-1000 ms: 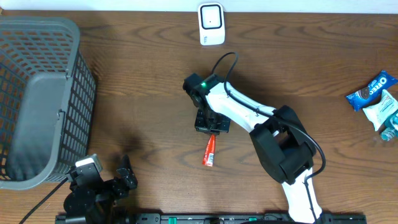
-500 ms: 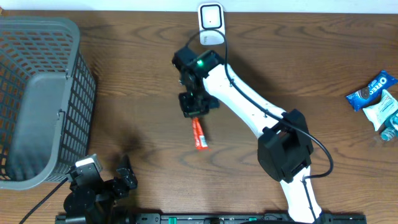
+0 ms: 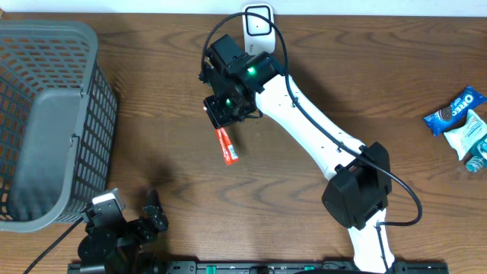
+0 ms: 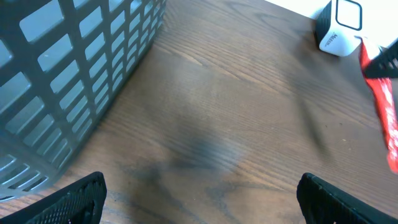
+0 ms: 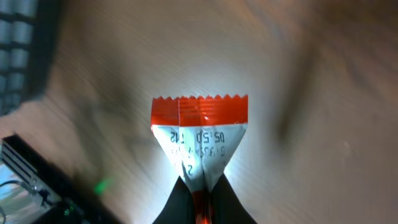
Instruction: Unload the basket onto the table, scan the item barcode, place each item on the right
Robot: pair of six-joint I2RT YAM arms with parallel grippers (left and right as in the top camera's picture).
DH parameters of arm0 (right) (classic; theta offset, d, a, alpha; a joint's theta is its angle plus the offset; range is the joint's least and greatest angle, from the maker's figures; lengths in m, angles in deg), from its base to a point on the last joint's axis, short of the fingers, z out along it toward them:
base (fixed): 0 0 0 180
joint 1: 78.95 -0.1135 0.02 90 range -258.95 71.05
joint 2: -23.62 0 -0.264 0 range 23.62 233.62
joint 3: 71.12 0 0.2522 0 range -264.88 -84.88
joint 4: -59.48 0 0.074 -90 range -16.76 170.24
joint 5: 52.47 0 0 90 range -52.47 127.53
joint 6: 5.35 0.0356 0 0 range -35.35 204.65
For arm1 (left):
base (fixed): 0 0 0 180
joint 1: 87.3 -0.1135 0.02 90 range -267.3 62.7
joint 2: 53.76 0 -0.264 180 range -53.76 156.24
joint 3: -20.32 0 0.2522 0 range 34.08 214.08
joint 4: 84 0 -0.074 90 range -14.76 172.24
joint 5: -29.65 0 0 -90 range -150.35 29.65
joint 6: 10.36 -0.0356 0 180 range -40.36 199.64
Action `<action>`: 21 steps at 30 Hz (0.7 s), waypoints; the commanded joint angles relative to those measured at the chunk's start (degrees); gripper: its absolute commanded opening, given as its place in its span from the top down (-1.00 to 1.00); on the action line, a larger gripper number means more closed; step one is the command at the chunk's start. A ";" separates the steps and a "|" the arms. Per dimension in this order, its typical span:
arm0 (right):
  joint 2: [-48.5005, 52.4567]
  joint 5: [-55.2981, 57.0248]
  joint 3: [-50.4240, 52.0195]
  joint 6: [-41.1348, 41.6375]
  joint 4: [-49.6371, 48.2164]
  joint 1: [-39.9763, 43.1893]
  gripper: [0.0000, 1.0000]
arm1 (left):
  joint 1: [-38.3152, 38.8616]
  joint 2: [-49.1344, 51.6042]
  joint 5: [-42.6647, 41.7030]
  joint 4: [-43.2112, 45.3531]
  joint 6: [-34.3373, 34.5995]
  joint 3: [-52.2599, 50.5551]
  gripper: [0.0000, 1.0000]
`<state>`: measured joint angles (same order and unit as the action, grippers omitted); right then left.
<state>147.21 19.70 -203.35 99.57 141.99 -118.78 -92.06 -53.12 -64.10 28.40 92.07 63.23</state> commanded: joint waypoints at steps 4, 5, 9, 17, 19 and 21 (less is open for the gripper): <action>-1.75 17.77 3.06 9.94 3.69 0.22 0.98 | 0.00 -0.09 -0.09 -0.13 0.33 -0.04 -0.96; -1.75 20.02 4.33 9.92 2.91 0.22 0.98 | 0.00 -0.09 -0.09 -0.13 0.33 -0.04 -0.96; -1.75 27.78 12.13 9.92 -1.97 0.68 0.98 | 0.00 -0.09 -0.09 -0.13 0.35 -0.04 -0.96; -1.75 33.29 23.58 7.54 -12.04 5.31 0.98 | 0.00 -0.09 -0.07 -0.13 0.35 -0.04 -0.96; -1.75 33.33 23.56 7.54 -12.55 7.87 0.97 | 0.00 -0.09 -0.09 -0.13 0.35 -0.04 -0.96; -1.75 32.04 23.56 7.54 -12.61 9.88 0.35 | 0.00 -0.09 -0.07 -0.13 0.35 -0.04 -0.96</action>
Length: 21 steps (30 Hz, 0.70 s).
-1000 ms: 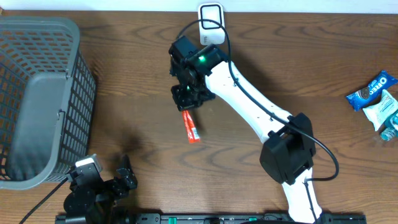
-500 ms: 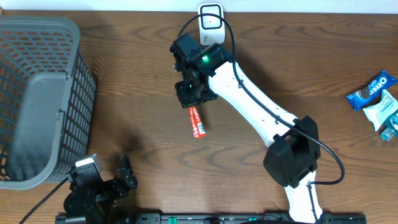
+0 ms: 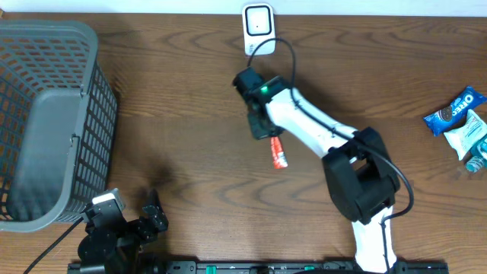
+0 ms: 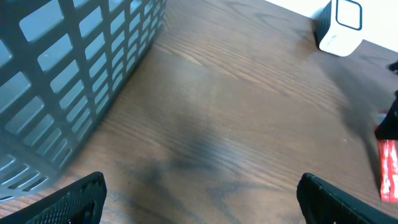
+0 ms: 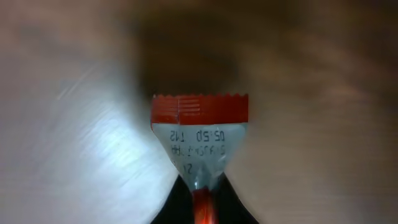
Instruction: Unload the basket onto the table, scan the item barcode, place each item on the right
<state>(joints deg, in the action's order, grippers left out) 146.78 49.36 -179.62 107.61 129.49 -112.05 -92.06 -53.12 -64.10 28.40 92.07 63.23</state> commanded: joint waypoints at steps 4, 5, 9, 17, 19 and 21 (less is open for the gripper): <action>-1.44 0.15 -2.10 -3.43 2.43 5.99 -0.98 | 0.00 -0.09 -0.09 -0.13 0.33 -0.04 -0.96; -1.57 0.07 -3.32 -3.76 3.93 6.19 -0.98 | 0.00 -0.09 -0.09 -0.13 0.33 -0.04 -0.96; -2.27 -0.66 -10.08 -2.16 11.52 5.73 -0.98 | 0.00 -0.09 -0.07 -0.13 0.33 -0.04 -0.96; 0.07 10.91 -10.56 12.50 14.88 -1.49 -0.52 | 0.00 -0.09 -0.09 -0.13 0.35 -0.04 -0.96; 2.47 13.11 -10.56 14.58 15.17 -2.75 -0.38 | 0.00 -0.09 -0.07 -0.13 0.33 -0.04 -0.96; 4.66 14.05 -10.56 15.98 15.21 -3.43 -0.43 | 0.00 -0.09 -0.09 -0.13 0.35 -0.04 -0.96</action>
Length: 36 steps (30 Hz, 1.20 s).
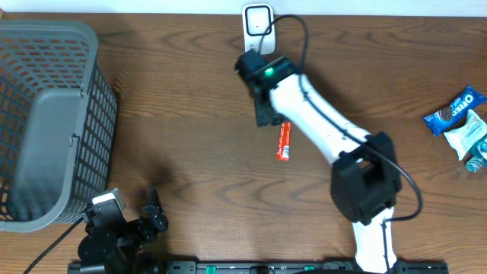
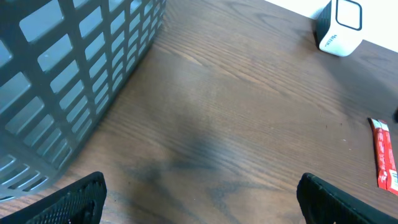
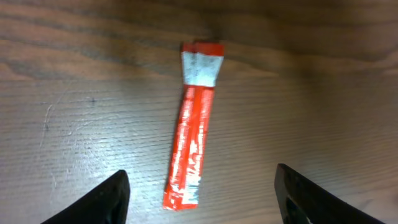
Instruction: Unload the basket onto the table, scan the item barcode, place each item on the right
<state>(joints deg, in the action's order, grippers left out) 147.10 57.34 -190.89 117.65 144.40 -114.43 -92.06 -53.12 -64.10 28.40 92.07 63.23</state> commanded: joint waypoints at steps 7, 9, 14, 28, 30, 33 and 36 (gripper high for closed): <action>11.28 8.76 0.72 9.60 0.61 -1.68 -0.47 | 0.00 -0.09 -0.09 -0.13 0.33 -0.04 -0.96; 12.85 8.79 0.72 11.10 1.27 -1.68 -0.50 | 0.00 -0.09 -0.07 -0.13 0.35 -0.04 -0.96; 15.54 8.66 0.72 12.90 1.79 -2.27 -0.32 | 0.00 -0.09 -0.09 -0.13 0.33 -0.04 -0.96; 29.86 4.48 0.74 13.60 4.52 -2.51 0.98 | 0.00 -0.09 -0.09 -0.13 0.33 -0.04 -0.96; 29.73 2.78 0.70 11.89 4.04 -1.95 0.98 | 0.00 -0.09 -0.07 -0.13 0.35 -0.04 -0.96; 28.98 -2.25 0.70 4.63 1.42 -1.07 0.98 | 0.00 -0.09 -0.07 -0.13 0.33 -0.04 -0.96; 27.36 -6.71 0.68 -1.77 -0.09 -0.39 0.98 | 0.00 -0.09 -0.09 -0.13 0.33 -0.04 -0.95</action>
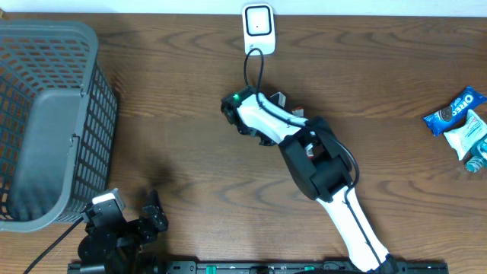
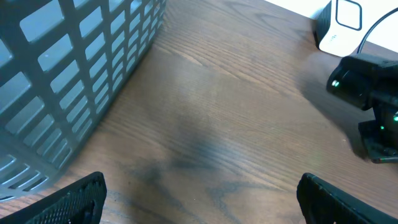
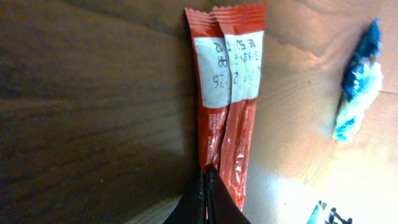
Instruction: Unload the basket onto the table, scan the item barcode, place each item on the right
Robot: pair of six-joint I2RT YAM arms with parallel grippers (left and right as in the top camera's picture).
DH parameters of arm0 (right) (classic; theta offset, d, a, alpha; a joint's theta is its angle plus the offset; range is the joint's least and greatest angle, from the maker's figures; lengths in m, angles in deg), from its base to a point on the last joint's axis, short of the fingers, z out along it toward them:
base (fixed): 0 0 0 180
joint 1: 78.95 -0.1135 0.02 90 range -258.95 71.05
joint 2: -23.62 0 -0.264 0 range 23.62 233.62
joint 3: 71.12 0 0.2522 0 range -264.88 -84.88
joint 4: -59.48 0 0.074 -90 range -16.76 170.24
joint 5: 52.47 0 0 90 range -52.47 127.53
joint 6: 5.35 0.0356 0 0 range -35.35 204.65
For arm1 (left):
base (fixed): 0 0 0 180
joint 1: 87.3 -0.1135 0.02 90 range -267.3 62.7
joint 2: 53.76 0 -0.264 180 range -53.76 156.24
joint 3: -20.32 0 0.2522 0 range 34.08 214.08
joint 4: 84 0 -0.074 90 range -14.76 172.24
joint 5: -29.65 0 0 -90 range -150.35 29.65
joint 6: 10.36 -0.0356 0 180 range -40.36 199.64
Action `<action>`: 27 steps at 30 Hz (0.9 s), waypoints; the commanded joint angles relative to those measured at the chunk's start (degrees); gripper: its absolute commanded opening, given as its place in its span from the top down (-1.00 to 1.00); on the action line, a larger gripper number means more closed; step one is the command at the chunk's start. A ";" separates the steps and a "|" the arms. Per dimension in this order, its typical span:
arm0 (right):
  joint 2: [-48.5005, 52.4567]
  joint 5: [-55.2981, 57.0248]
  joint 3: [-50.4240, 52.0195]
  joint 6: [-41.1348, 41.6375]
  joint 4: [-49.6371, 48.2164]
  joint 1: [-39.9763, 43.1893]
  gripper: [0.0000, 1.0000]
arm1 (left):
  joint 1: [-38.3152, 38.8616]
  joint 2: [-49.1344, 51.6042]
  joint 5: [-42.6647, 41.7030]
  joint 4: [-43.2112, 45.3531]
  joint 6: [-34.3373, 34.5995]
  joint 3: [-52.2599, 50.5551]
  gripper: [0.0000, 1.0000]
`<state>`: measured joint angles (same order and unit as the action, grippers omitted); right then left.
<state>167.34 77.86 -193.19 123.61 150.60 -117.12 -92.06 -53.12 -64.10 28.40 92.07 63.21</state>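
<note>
A red stick packet [image 3: 227, 93] with a white printed patch shows in the right wrist view. My right gripper [image 3: 208, 190] is shut on its near end. From overhead the right arm [image 1: 262, 122] is folded over the table's middle, below the white scanner [image 1: 258, 20], and hides nearly all of the packet. The scanner [image 2: 339, 25] also shows in the left wrist view, at the top right. My left gripper [image 2: 202, 199] stands open and empty at the table's front left.
A grey mesh basket [image 1: 46, 114] fills the left side and also shows as the basket [image 2: 62, 62] in the left wrist view. Blue snack packs [image 1: 456, 114] lie at the right edge, seen too as snack packs [image 3: 357, 81] from the right wrist.
My right gripper was open above the packet, which lay flat on the table. Now it is shut on the packet's end, and the arm is folded lower and further left.
At first my right gripper held the packet in the air left of the scanner, then a little further right. It then stood open with the packet lying on the table below the scanner. Now it is shut on the packet again. The left arm has stayed still.
</note>
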 commanded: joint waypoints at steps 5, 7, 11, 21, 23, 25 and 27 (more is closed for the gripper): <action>-0.79 -34.10 2.97 -16.79 -7.02 2.34 0.98 | 0.00 -0.09 -0.07 -0.13 0.33 -0.02 -0.96; -5.57 -40.81 2.99 -22.12 -8.28 2.34 0.98 | 0.00 -0.09 -0.07 -0.13 0.35 -0.02 -0.96; -13.84 -56.96 2.99 -29.55 -10.16 2.62 0.97 | 0.00 -0.09 -0.09 -0.13 0.33 -0.02 -0.96; -19.96 -46.47 3.02 -22.29 -4.00 4.70 -0.74 | 0.00 -0.09 -0.09 -0.13 0.35 -0.02 -0.96; -19.98 -49.33 3.02 -23.93 -3.67 7.15 -0.72 | 0.00 -0.09 -0.09 -0.13 0.33 -0.02 -0.96; -19.96 -53.75 3.02 -28.55 -3.89 10.34 -0.70 | 0.00 -0.09 -0.09 -0.13 0.35 -0.02 -0.95; -19.96 -56.63 3.26 -32.61 -3.98 13.94 -0.63 | 0.00 -0.09 -0.09 -0.13 0.35 -0.02 -0.96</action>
<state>147.50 26.78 -190.30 97.06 146.69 -108.57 -92.06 -53.12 -64.10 28.37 92.07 63.21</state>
